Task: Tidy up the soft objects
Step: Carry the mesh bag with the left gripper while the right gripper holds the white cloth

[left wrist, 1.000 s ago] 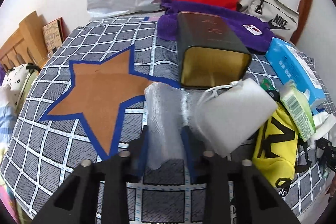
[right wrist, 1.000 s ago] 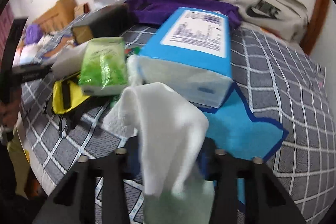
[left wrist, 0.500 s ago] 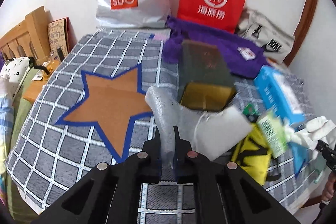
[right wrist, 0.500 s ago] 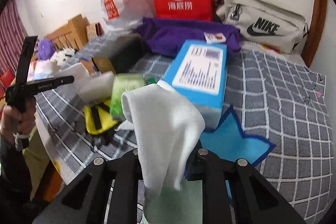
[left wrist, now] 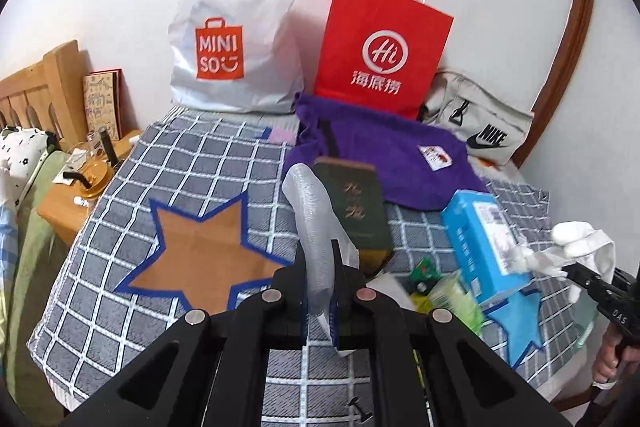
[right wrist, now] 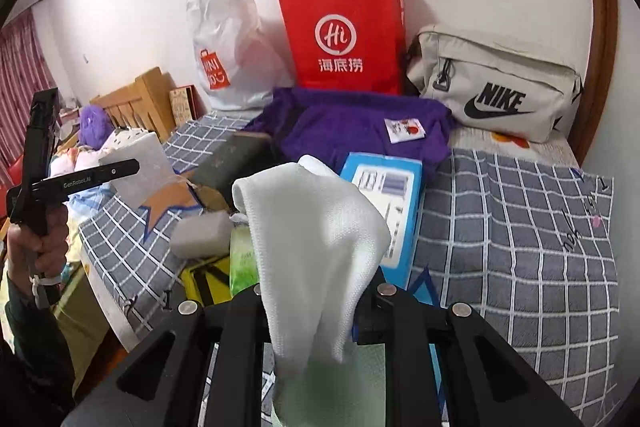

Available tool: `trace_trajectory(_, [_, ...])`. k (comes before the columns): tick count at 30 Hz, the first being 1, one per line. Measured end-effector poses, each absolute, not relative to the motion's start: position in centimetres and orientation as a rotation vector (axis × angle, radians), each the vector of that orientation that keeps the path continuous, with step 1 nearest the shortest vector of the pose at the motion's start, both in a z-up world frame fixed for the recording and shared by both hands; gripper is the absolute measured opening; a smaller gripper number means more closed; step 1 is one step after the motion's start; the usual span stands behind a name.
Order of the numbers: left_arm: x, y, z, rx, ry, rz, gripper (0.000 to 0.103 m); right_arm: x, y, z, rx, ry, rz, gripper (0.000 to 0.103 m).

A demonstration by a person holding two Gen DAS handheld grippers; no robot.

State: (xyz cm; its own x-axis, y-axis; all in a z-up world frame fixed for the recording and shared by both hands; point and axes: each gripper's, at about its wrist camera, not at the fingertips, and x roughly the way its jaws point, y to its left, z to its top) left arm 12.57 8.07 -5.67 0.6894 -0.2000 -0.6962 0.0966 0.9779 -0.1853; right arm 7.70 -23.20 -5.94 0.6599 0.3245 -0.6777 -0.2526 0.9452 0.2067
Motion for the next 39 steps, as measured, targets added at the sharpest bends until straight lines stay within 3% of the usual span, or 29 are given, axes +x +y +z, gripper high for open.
trace_trajectory(15, [15.5, 5.1, -2.8, -0.130, 0.758, -0.215, 0.007, 11.4, -24.0, -3.7, 0.134, 0.749, 0.382, 0.017])
trace_trajectory(26, [16.0, 4.9, -5.6, -0.152, 0.819, -0.230, 0.007, 9.5, -20.3, -11.4, 0.067, 0.957, 0.456, 0.018])
trace_trajectory(33, [15.7, 5.8, -6.8, -0.178, 0.838, -0.234, 0.007, 8.3, -21.9, -15.9, 0.062, 1.090, 0.396, 0.032])
trace_trajectory(37, [15.4, 5.7, -7.2, -0.176, 0.846, -0.243, 0.007, 7.2, -23.0, -16.8, 0.076, 1.131, 0.394, 0.049])
trace_trajectory(39, [15.4, 5.7, -7.4, -0.179, 0.849, -0.245, 0.007, 6.7, -23.5, -17.0, 0.084, 1.140, 0.398, 0.052])
